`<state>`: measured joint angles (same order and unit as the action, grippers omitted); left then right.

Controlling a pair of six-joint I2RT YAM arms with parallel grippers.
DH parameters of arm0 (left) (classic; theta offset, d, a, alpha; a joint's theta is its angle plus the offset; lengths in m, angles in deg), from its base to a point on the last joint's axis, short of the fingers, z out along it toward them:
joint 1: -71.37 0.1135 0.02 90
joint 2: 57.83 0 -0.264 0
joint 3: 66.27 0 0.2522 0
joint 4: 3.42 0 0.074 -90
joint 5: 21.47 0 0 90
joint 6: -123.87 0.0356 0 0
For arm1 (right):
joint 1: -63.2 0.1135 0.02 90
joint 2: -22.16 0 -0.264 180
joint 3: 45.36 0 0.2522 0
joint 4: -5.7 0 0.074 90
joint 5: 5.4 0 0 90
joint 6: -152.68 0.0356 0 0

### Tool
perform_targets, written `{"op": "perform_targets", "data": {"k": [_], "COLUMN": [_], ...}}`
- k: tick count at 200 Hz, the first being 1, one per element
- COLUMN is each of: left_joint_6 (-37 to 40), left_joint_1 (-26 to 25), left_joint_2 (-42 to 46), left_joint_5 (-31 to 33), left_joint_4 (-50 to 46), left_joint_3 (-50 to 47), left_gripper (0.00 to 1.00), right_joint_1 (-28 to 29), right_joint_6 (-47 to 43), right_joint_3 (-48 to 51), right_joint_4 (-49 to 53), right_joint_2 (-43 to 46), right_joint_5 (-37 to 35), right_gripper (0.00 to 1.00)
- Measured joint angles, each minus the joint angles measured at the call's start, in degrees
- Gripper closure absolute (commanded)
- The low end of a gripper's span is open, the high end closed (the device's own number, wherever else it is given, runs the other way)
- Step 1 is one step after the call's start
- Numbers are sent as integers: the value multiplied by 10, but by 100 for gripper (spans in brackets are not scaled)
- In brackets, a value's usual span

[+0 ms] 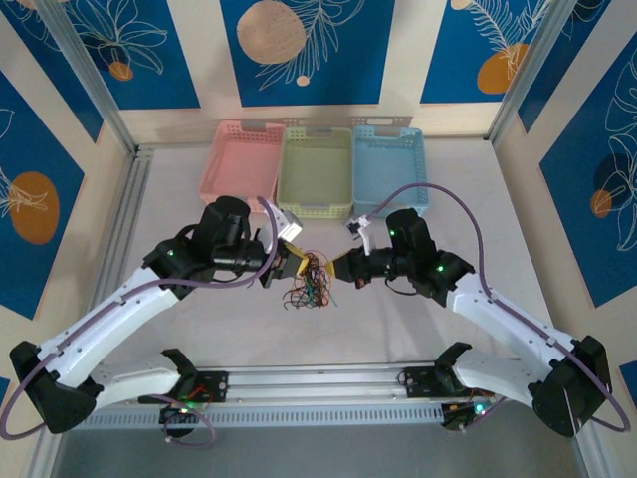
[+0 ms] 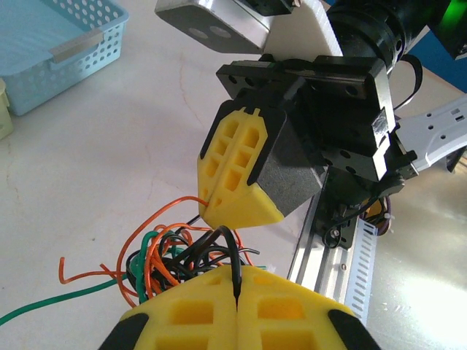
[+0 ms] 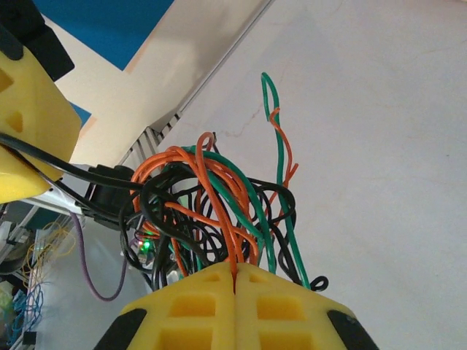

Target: Untangle the cables

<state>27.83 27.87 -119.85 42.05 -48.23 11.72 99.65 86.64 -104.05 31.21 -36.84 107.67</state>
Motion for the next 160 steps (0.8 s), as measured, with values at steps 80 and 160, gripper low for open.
{"op": "perform_targets", "data": {"k": [80, 160], "left_joint_6": [-20, -45], "left_joint_1": [0, 11], "left_joint_2": [64, 210], "left_joint_5": [97, 410], "left_joint_4": [-16, -106], "left_joint_3": [-4, -7], "left_gripper": [100, 100], "right_joint_1": [-63, -315], "right_joint_6": [39, 90], "right_joint_3": [23, 73], "right_joint_4": [21, 91], "right_joint_2": [47, 30], "right_joint_5": [-141, -232], "right_gripper": [100, 100]}}
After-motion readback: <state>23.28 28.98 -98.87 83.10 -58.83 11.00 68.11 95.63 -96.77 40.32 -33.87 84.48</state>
